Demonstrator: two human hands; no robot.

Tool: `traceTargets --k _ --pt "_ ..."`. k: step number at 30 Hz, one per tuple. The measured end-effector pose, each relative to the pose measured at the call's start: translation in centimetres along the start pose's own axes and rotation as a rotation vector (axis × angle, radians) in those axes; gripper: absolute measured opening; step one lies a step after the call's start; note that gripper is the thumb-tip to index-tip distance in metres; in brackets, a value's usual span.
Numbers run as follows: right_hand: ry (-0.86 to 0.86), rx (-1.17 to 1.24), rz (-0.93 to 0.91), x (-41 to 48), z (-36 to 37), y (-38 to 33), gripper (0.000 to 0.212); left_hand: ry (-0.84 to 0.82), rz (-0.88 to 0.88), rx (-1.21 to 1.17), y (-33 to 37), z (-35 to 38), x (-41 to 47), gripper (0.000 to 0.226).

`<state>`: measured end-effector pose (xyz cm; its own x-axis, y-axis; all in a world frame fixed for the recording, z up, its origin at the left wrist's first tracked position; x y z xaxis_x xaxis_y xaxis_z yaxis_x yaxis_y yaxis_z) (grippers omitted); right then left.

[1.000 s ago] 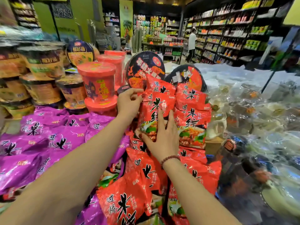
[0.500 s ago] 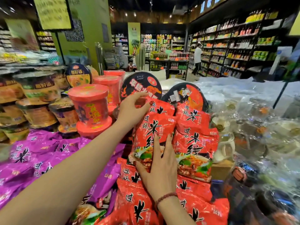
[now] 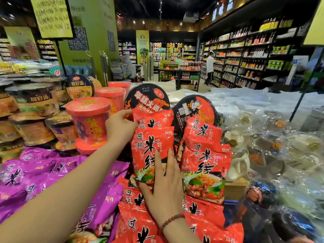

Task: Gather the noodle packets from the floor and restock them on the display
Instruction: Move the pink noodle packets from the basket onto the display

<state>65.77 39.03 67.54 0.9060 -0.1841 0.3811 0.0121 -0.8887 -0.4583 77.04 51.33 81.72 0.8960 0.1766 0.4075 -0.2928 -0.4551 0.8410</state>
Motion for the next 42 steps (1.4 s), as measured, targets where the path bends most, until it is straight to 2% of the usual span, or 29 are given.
traceTargets --k 5,7,9,12,14,15,17,18,19,21,23,24,28,35,40,42 --pt "0.044 -0.041 -0.035 0.1 -0.8 -1.1 0.083 -0.055 -0.073 -0.137 -0.7 0.8 0.2 0.037" --pt "-0.02 -0.012 -0.08 -0.3 -2.8 -1.3 0.088 -0.06 -0.05 -0.205 -0.8 1.5 -0.6 0.04" --pt "-0.134 0.006 -0.145 -0.6 -5.5 -1.2 0.087 -0.079 0.04 -0.271 -0.8 1.8 -1.9 0.053" --pt "-0.257 0.002 -0.262 -0.4 -8.7 0.1 0.077 -0.145 0.275 -0.267 -1.6 1.8 -4.5 0.071" --pt "-0.215 0.088 -0.345 -0.2 -10.6 0.9 0.073 -0.155 0.365 -0.23 -2.6 1.6 -5.5 0.082" --pt "-0.11 0.129 -0.365 -0.1 -11.6 1.6 0.072 -0.153 0.373 -0.238 -3.0 1.5 -5.7 0.087" --pt "0.164 0.211 -0.257 0.3 -13.9 4.1 0.073 -0.168 0.364 -0.282 -3.7 1.2 -5.9 0.096" --pt "0.245 0.275 -0.142 0.6 -14.7 5.9 0.077 -0.19 0.356 -0.297 -4.0 1.1 -6.2 0.099" --pt "0.252 0.367 -0.019 0.9 -15.3 7.4 0.085 -0.22 0.352 -0.303 -4.3 1.0 -6.6 0.103" --pt "0.133 0.655 0.11 1.6 -15.5 10.0 0.104 -0.275 0.348 -0.294 -4.7 0.9 -7.7 0.108" --pt "0.003 0.909 0.071 2.5 -14.9 11.1 0.113 -0.301 0.343 -0.263 -5.1 1.0 -8.6 0.112" --pt "-0.049 0.946 0.045 3.0 -14.4 11.5 0.118 -0.306 0.333 -0.249 -5.4 1.0 -8.8 0.113" --pt "-0.121 0.894 -0.021 4.8 -13.1 11.9 0.131 -0.354 0.338 -0.156 -6.0 0.8 -8.8 0.112" --pt "-0.126 0.665 -0.127 6.3 -12.4 11.0 0.105 -0.326 0.386 -0.073 -6.2 -0.8 -9.0 0.099" --pt "-0.149 0.636 -0.022 6.7 -12.2 11.0 0.106 -0.456 0.425 0.016 -6.3 0.6 -8.1 0.085" --pt "-0.064 0.589 0.01 6.4 -12.4 11.2 0.108 -0.473 0.443 0.043 -6.2 1.0 -7.6 0.081"
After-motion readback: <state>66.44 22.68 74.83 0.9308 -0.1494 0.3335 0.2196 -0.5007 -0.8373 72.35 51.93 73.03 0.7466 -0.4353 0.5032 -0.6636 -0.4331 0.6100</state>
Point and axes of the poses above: each hand's wrist, its own x-axis towards the middle knuckle, its own z-axis out of the palm, y = z × x, the point moved 3 cm from there along x, towards the middle knuckle
